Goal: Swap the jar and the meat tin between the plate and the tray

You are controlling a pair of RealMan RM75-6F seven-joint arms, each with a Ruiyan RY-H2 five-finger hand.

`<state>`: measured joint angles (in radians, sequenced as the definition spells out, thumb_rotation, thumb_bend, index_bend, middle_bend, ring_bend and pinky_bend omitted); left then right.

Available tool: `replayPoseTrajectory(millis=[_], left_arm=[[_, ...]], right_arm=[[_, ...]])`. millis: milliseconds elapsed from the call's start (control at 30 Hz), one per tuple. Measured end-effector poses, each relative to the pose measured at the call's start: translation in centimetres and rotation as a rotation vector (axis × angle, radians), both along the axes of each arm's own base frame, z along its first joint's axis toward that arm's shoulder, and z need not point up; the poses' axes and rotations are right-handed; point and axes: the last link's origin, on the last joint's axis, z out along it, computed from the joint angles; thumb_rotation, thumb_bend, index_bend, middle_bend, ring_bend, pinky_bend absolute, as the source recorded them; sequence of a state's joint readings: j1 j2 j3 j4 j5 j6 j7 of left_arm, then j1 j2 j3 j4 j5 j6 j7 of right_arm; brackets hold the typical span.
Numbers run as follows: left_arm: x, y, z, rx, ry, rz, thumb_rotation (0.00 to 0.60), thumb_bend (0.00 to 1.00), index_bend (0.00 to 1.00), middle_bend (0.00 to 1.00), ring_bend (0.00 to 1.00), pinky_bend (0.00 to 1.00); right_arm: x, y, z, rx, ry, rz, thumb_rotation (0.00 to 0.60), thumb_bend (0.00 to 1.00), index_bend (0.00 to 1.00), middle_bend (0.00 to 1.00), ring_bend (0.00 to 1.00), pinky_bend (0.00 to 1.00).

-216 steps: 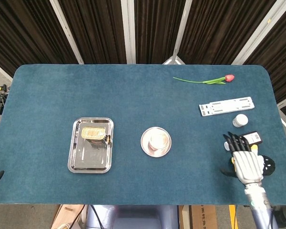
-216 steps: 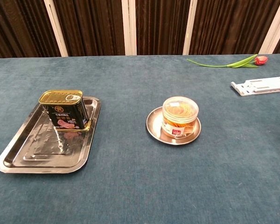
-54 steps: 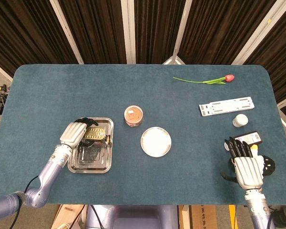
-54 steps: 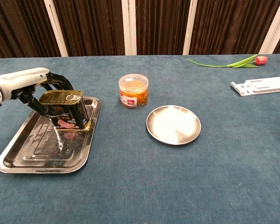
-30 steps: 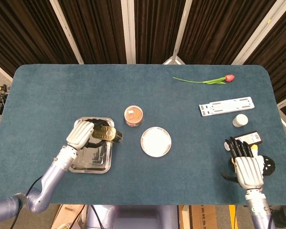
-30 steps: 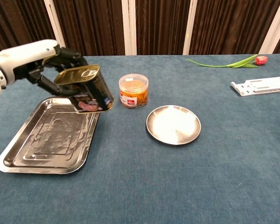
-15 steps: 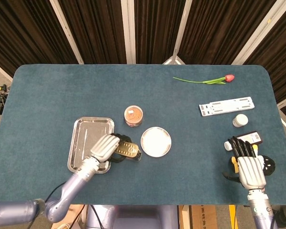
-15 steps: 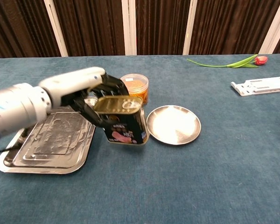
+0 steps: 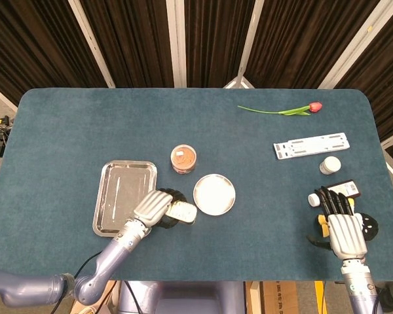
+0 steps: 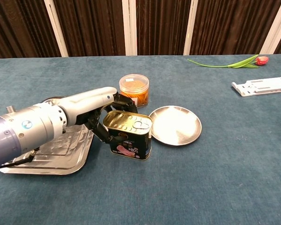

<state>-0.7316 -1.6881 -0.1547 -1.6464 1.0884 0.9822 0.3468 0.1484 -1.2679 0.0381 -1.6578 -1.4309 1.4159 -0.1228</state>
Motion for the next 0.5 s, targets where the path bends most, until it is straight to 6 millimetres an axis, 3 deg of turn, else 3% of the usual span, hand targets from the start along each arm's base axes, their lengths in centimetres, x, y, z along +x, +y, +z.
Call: replayPoseTrajectory(millis=[167,500], left_arm=[[0.4,-0.1,1.2,0.008,0.039,-0.024,0.6,0.13,0.25,0.11,0.07,0.24],[1.6,-0.6,4.3,0.126,0.076,-0.085,0.6,0.1,0.26,0.12,0.06,0.23]], right_arm=[[-0.1,0.0,0.0,0.003,-0.003,-0.008,0.6,0.02,0.0,0.0,0.0,0.0],[-0.2,-0.1,-0.1,0.007,0.006,-0.021,0.6,0.02,0.0,0.0,0.0,0.0]])
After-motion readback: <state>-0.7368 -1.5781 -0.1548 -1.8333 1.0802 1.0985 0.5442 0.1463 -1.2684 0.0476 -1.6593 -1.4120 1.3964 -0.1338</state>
